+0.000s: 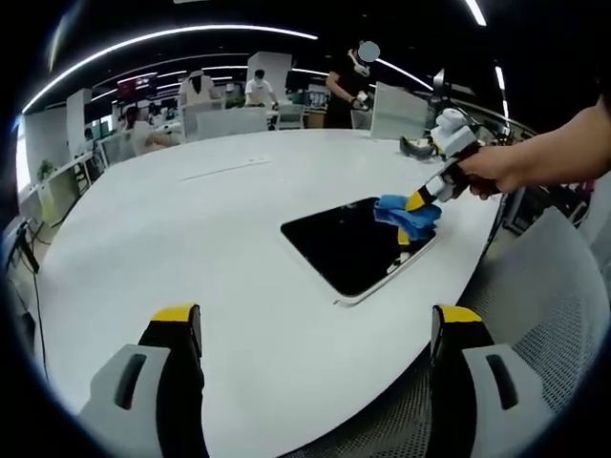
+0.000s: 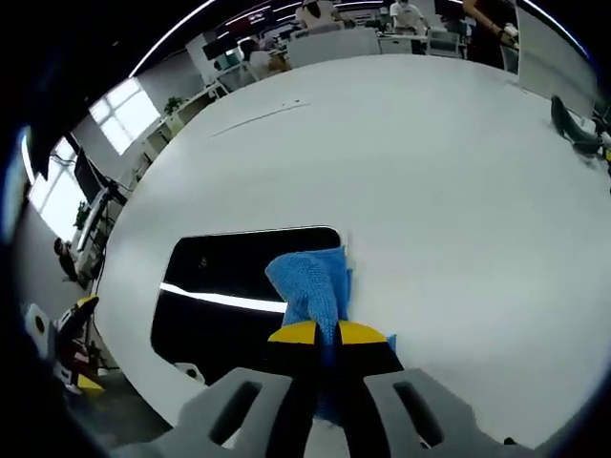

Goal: Wipe the mirror surface with the cleaning cloth until all visible marks leave the cleaned area.

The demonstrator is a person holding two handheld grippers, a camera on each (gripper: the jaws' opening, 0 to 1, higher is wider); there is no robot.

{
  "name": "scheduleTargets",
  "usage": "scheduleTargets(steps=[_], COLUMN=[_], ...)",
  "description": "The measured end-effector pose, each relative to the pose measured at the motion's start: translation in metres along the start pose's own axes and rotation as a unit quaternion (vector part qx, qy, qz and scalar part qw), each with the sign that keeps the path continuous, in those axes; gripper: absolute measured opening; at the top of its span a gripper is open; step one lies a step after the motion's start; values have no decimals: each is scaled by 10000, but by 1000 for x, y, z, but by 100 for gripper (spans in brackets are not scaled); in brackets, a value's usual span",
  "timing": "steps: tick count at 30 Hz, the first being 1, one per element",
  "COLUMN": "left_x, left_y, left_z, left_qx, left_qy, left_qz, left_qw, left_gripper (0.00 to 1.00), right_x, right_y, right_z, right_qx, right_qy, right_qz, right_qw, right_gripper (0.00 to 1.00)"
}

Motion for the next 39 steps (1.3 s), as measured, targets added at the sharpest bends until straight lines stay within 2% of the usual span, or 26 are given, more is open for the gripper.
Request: scheduleTargets(steps=[4,8,15,18,24,30,33,35,39], left_x=[0,0,0,1,0,0,0,1,1], left_y=[-1,0,0,0,0,2,2,1,2], left_z=[1,1,1,2,2,1,1,1,1], left_qx=[-38,-33,-30,-30,-60,3,0,-2,0], left_qy=[-20,-35,-57,-71,-48,-51,-49,-50,-57], left_qz=[-18,-16,-17,-19,-8,24,31,22,25], left_qw=[10000,10000,10000,10000,10000,10000,10000,10000,10000], left_gripper=[99,99,99,99,99,99,99,99,99], right_x=[3,3,3,2,1,-2,-4,-5,-8], right_y=[0,1,-1,-4,-4,-4,-5,-4,-5], right_z=[1,1,2,3,5,14,19,21,27], right_qx=[-156,50,-156,-453,-249,-93,-105,135,171], right_qy=[65,121,208,214,257,192,271,322,324], right_qz=[79,91,202,318,347,287,313,262,246], right_qw=[9998,9999,9995,9982,9988,9994,9991,9990,9990], right_gripper=[0,0,0,1,1,0,0,0,0])
Point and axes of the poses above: the point that each gripper's makers call its tool centre point, and the gripper's own axes: x roughly forward along the fingers, y roughly to its right, z roughly out of its underside, the point moved 5 cm from there along -x, roughly backward along the fingers, and after that the axes turned 10 degrees about -y, right-handed, at the moved point
